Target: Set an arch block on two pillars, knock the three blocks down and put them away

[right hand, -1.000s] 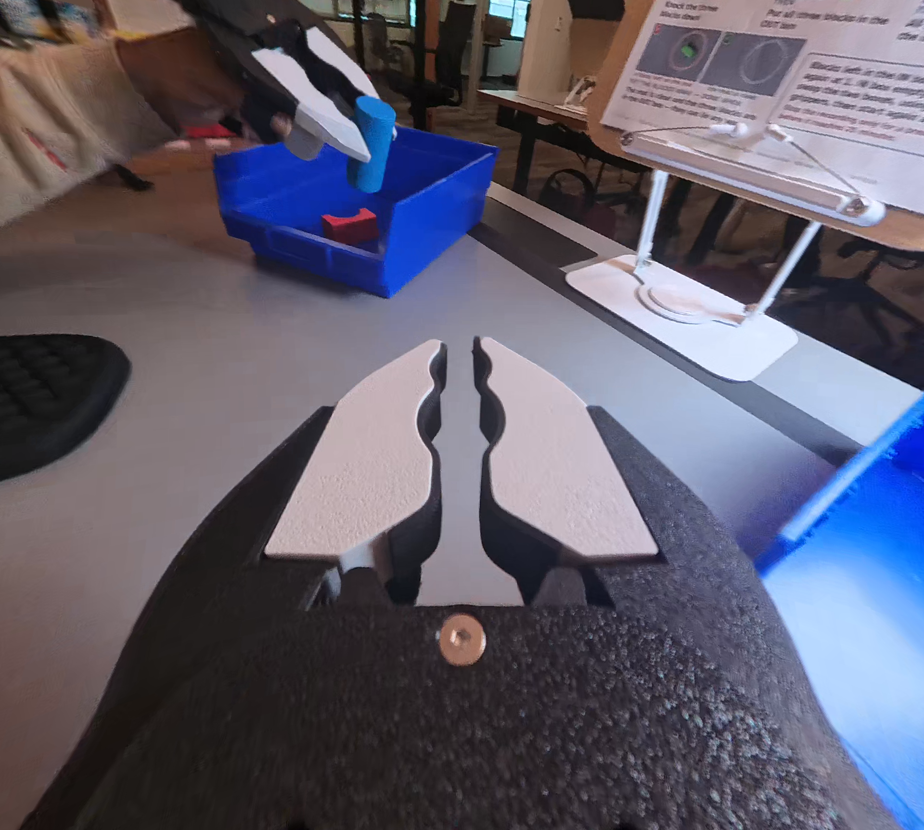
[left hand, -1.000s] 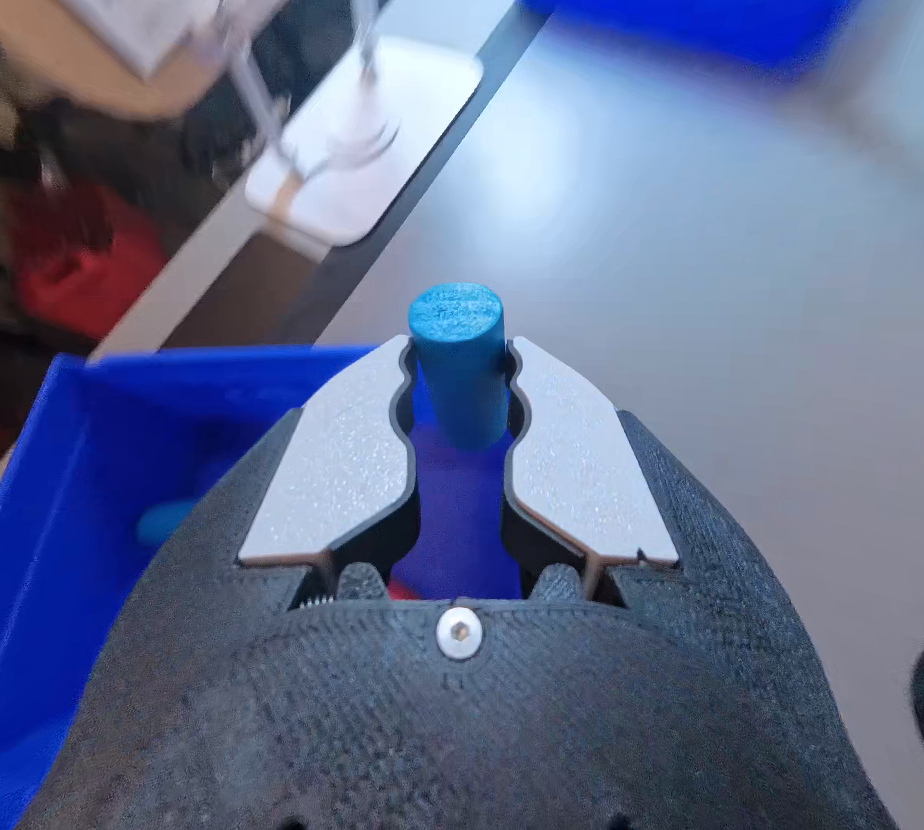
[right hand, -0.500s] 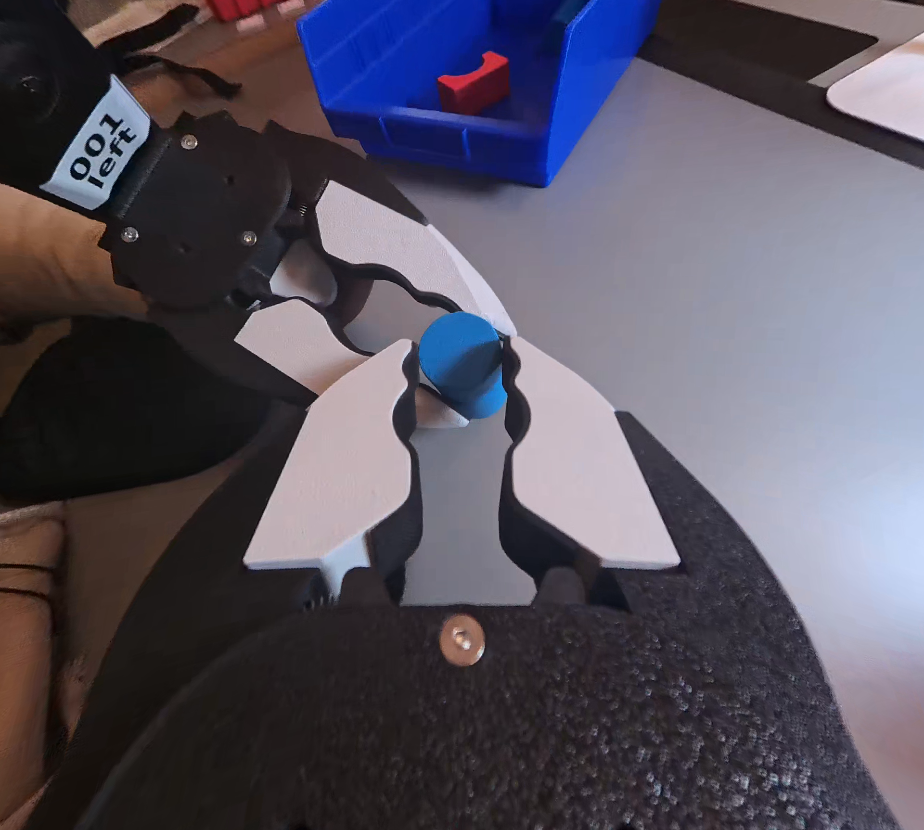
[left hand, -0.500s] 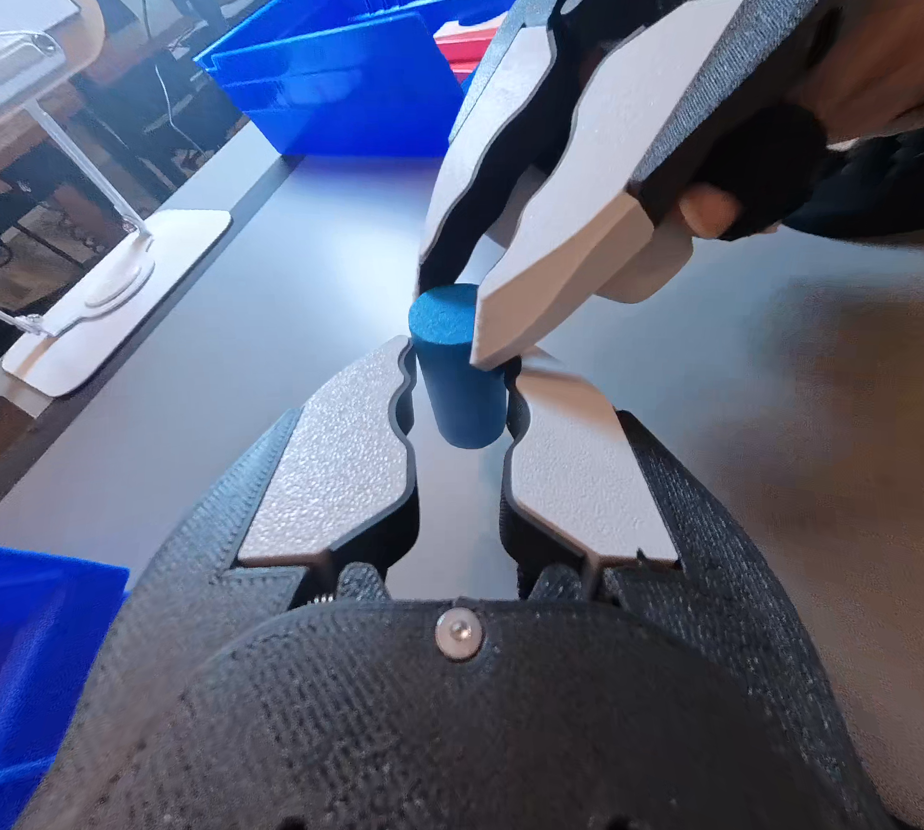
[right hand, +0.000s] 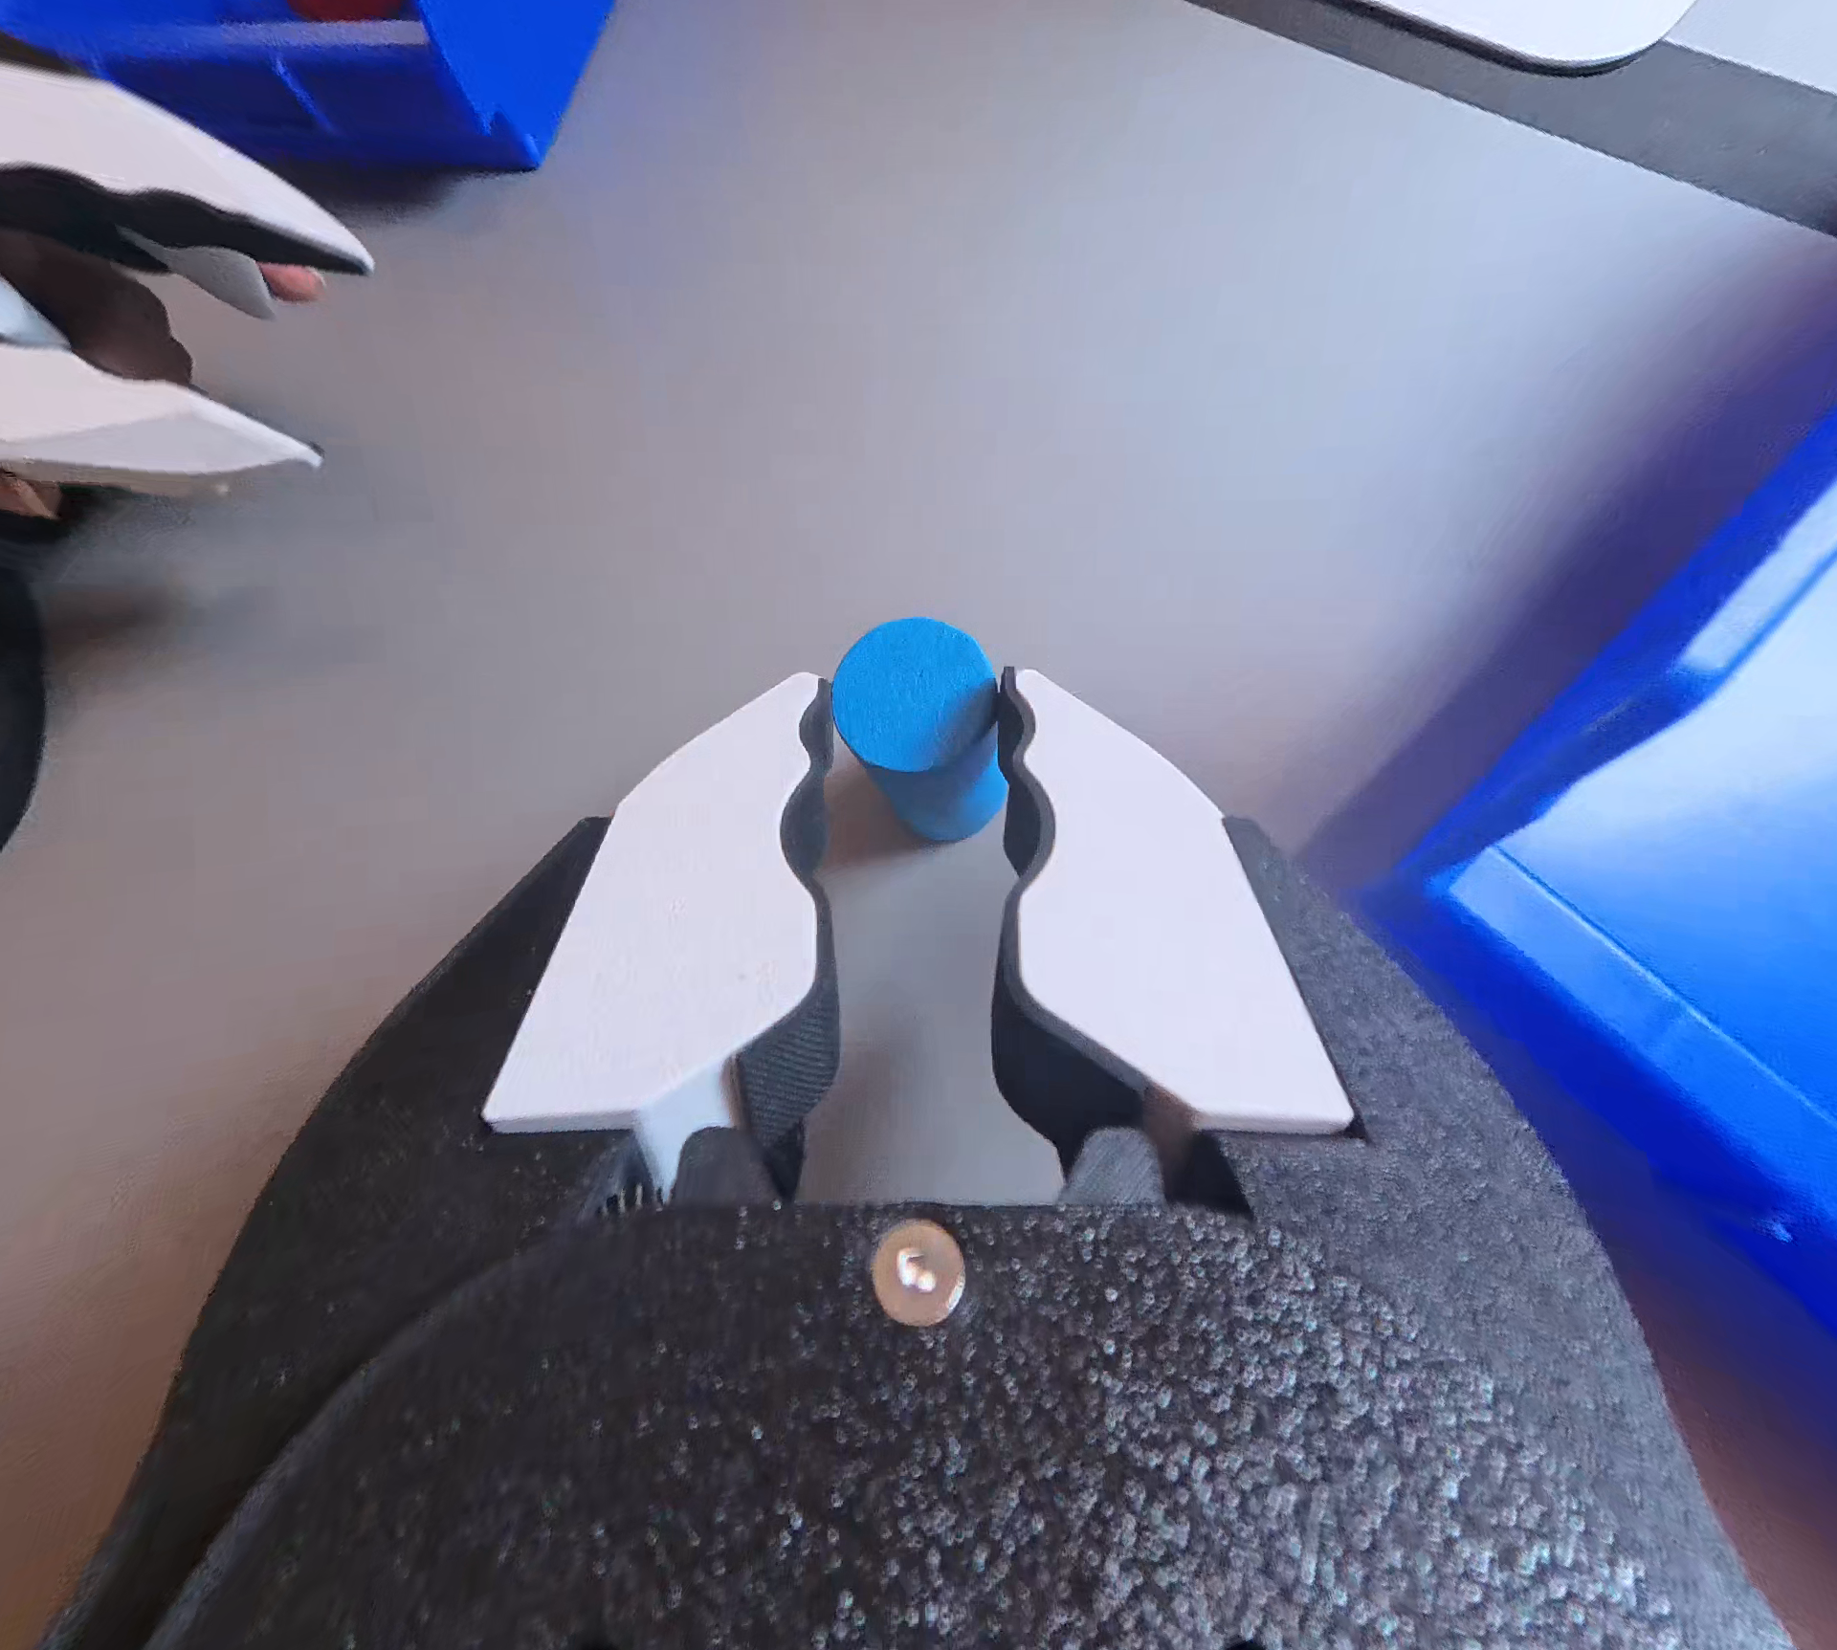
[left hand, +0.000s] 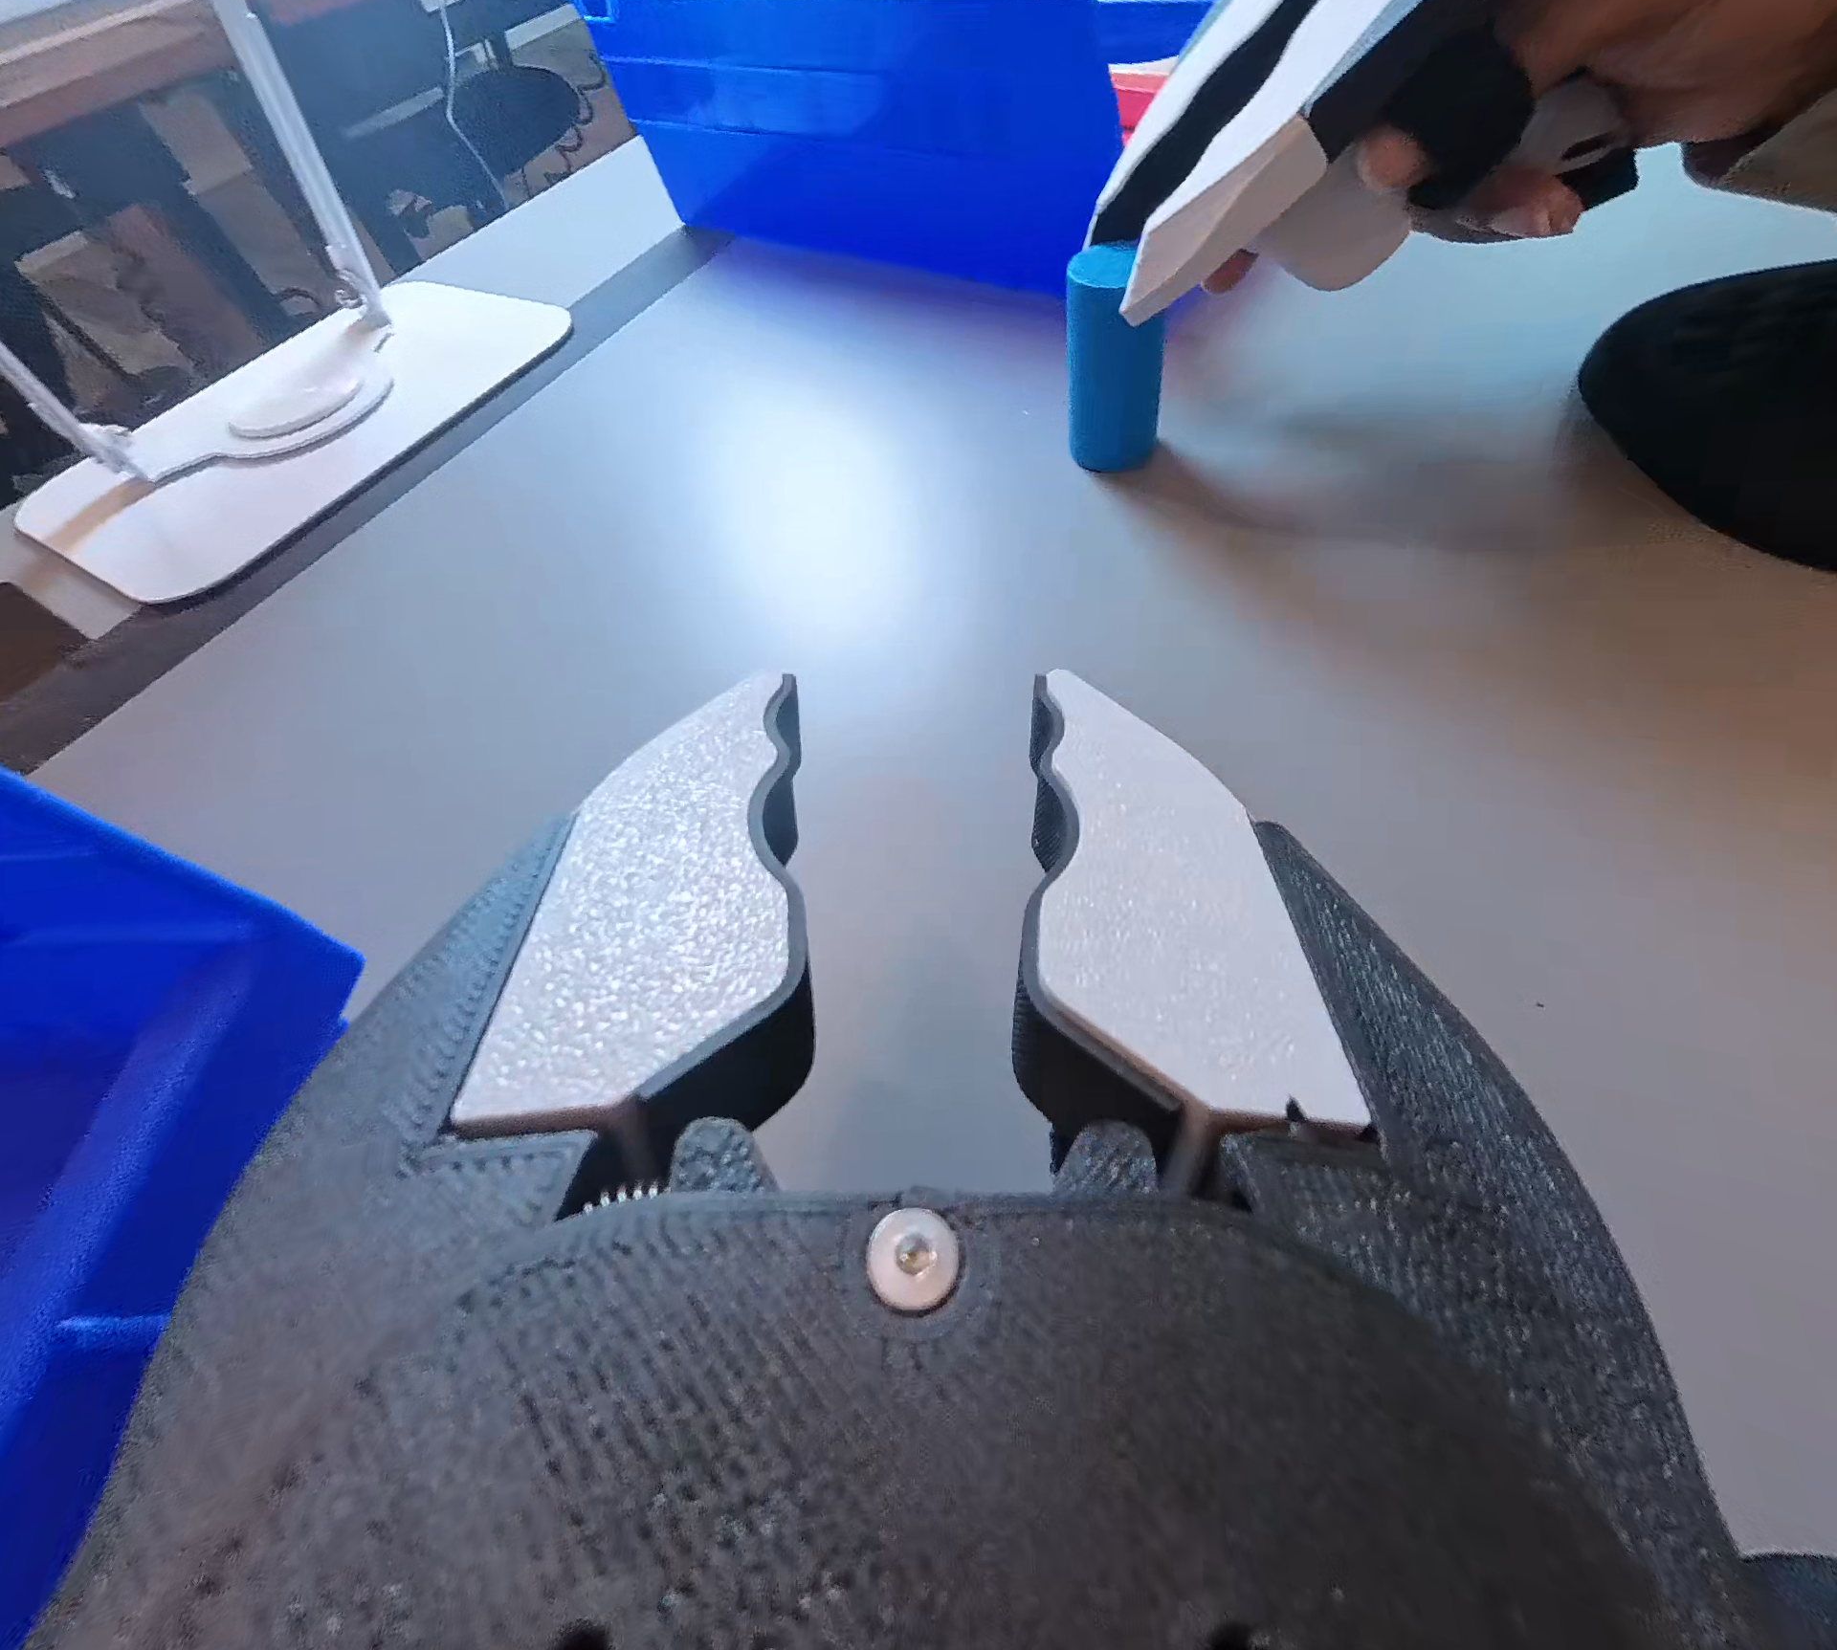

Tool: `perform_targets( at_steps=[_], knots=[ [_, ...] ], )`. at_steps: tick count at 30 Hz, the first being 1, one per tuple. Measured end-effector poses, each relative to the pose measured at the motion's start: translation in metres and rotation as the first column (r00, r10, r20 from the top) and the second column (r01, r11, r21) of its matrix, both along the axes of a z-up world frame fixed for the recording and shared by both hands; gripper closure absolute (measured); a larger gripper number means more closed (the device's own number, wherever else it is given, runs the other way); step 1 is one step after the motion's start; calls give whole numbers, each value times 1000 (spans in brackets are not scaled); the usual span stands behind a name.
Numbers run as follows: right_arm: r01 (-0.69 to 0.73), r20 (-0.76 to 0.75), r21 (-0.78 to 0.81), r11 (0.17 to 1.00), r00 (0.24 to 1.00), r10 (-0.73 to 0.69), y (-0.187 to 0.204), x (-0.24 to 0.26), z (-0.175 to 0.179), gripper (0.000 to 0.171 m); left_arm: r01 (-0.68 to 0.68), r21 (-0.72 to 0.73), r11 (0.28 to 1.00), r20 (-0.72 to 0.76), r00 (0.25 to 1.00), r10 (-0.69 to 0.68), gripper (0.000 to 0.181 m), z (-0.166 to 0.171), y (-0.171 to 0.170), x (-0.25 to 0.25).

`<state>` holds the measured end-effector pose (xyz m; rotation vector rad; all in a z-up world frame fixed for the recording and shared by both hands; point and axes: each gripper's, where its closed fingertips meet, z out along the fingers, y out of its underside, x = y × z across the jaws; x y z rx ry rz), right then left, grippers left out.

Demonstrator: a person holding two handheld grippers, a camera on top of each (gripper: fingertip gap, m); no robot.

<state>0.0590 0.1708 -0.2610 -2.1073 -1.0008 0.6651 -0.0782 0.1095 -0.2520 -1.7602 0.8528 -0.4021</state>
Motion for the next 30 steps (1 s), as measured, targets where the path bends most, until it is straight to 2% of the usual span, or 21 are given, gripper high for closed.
perform_targets(
  at_steps=[4, 6, 8, 11, 13, 16, 19, 24, 27, 30],
  knots=[
    [-23, 50, 60, 998, 999, 20, -1, -2, -3, 139, -56, 52, 997, 16, 998, 56, 133, 23, 12, -22],
    [-16, 61, 69, 997, 998, 12, 1, -3, -4, 129, -112, 86, 990, 31, 993, 110, 123, 48, 26, -46],
    [-16, 17, 92, 996, 1000, 15, 2, -5, 7, 125, -221, 71, 973, 27, 975, 219, 110, 73, 50, -88],
    [2, -68, 159, 987, 998, 9, 4, -7, 31, 123, -406, -20, 914, -22, 914, 406, 112, 92, 97, -170],
    [1, -117, 197, 980, 993, 23, 2, -7, 43, 124, -549, -136, 825, -117, 836, 537, 113, 82, 130, -230],
    [-7, -146, 218, 976, 988, 40, -1, -7, 48, 126, -675, -356, 646, -186, 729, 659, 119, 52, 167, -291],
    [-12, -126, 225, 974, 991, 42, -1, -5, 45, 127, -715, -497, 491, -215, 650, 729, 123, 15, 187, -317],
    [-19, -136, 222, 975, 989, 50, 0, -2, 46, 131, -783, -532, 324, -391, 566, 726, 123, -32, 192, -331],
    [-20, -137, 220, 975, 989, 51, -1, -2, 46, 133, -796, -546, 261, -504, 561, 656, 131, -57, 181, -333],
    [-24, -128, 241, 970, 990, 57, -2, -3, 47, 135, -774, -525, 355, -523, 622, 583, 143, -55, 179, -324]
  ],
)
